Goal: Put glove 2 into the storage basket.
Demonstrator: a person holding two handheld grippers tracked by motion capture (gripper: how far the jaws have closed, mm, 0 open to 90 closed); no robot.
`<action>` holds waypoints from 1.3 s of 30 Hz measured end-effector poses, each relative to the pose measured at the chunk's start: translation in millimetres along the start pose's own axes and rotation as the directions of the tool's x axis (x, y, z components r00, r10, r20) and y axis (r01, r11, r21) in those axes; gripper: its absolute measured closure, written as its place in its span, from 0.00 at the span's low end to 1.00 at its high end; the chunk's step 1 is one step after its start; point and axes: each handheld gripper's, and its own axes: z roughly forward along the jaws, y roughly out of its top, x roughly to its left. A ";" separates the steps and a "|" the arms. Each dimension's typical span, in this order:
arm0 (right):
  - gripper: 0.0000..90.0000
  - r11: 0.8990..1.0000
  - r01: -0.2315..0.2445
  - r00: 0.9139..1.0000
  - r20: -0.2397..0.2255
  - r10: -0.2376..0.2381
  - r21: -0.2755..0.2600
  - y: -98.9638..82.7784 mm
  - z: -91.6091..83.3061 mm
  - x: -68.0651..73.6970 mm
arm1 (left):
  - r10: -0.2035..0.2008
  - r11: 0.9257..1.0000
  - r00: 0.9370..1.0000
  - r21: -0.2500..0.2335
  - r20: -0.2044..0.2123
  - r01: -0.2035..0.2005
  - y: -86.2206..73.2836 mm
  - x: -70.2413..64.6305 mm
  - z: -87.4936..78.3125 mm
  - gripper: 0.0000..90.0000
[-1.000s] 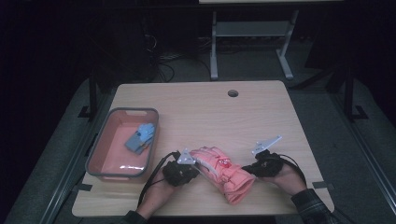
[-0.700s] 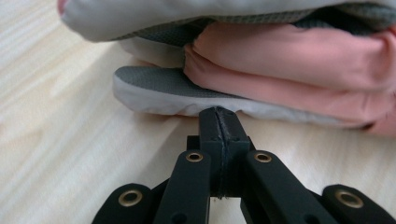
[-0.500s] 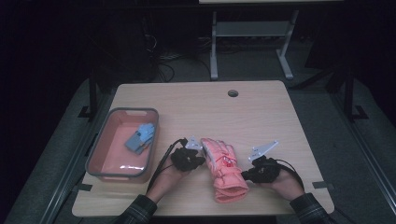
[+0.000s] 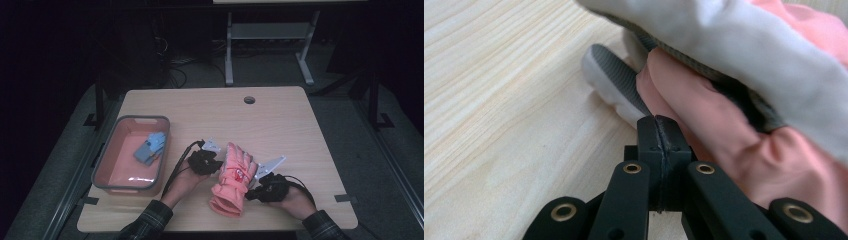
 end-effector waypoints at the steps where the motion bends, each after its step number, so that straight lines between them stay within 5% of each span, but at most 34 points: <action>1: 1.00 1.000 0.009 1.000 -0.006 -0.009 0.000 2.3 3.2 2.7 | 0.000 1.000 1.000 0.001 0.002 0.000 0.1 -0.2 0.0 0.99; 7: 1.00 0.999 0.032 0.999 -0.019 -0.032 0.002 9.2 12.5 10.0 | -0.008 1.000 1.000 0.000 0.000 0.008 -0.5 1.4 -2.4 0.99; 12: 0.99 1.000 0.014 1.000 0.007 -0.014 -0.017 2.7 3.2 5.9 | -0.039 0.999 0.999 -0.013 -0.007 0.039 0.7 9.1 -20.8 0.96; 21: 0.56 0.995 -0.026 0.989 0.142 0.040 -0.097 -19.2 -18.9 -5.7 | -0.089 0.994 0.995 -0.059 0.048 0.092 12.9 5.1 -59.5 0.61; 24: 0.68 0.993 -0.040 0.987 0.149 0.056 -0.108 -22.5 -22.5 -5.7 | -0.079 0.994 0.993 -0.069 0.091 0.085 19.6 -0.4 -64.5 0.46; 26: 0.90 0.992 -0.031 0.988 0.149 0.049 -0.122 -22.2 -25.8 -3.8 | -0.057 0.995 0.992 -0.078 0.108 0.066 23.2 -4.5 -65.0 0.35; 28: 1.00 0.988 -0.039 0.988 0.145 0.061 -0.148 -19.8 -30.1 -2.3 | -0.049 0.996 0.992 -0.074 0.116 0.058 25.7 -7.9 -62.0 0.30; 32: 1.00 0.980 -0.040 0.987 0.147 0.070 -0.195 -15.2 -35.9 1.2 | -0.041 0.998 0.992 -0.038 0.120 0.046 27.1 -10.4 -49.2 0.20; 39: 1.00 0.974 -0.019 0.987 0.153 0.055 -0.227 -6.0 -37.9 3.5 | -0.021 1.000 0.990 0.018 0.139 0.019 28.2 -19.1 -27.4 0.16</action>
